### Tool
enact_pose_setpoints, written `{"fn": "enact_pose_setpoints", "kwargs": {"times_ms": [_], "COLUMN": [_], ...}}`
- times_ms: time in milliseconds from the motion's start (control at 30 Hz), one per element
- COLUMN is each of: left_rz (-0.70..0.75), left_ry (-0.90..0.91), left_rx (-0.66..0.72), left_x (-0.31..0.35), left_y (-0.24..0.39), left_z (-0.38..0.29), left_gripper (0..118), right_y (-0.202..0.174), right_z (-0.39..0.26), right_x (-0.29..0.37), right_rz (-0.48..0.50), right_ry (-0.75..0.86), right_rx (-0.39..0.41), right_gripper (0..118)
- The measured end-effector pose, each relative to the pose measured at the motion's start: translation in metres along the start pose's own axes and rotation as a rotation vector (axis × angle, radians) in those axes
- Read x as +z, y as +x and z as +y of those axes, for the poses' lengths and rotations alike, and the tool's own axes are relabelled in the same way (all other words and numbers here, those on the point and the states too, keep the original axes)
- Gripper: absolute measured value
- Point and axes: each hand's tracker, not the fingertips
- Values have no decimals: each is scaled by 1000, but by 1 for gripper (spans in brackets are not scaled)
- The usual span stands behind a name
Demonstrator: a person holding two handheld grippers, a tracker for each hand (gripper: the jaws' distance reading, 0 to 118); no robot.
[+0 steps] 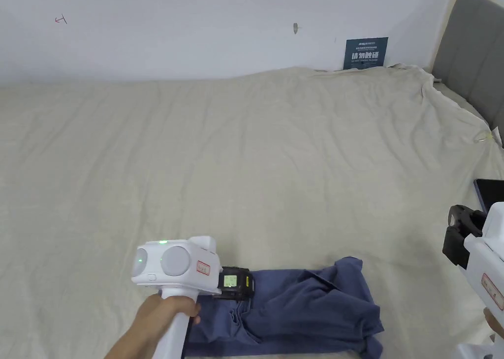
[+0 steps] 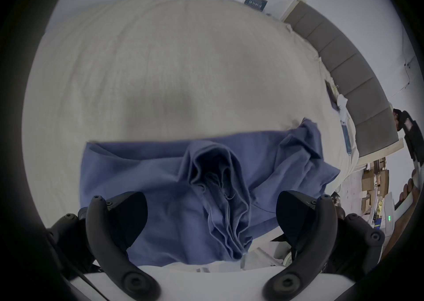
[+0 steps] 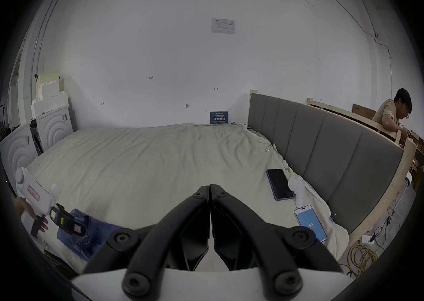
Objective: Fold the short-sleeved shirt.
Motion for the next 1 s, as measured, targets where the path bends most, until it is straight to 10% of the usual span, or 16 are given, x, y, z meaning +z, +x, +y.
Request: {"fn": "enact_pose_setpoints", "kwargs": {"times_ms": [400,533,633,1000], "left_rz": [191,212,206,185], "left_ry": [292,382,389,300], "left_rx": [23,-11,11,-56], "left_x": [63,48,33,-27], "left_y": [-66,-73,-74,-40], "left_z": [-18,-38,-48,-75], "left_gripper": [109,21,0,0], "right_y": [-5,-6,-6,0], "right_z": [6,5,5,1], "right_x": [3,4,4,5], "right_rz": [3,5,2,-9], "right_ry": [19,17,14,-1], "right_rx": [8,8,7,5], "right_gripper": [0,0,0,0]}}
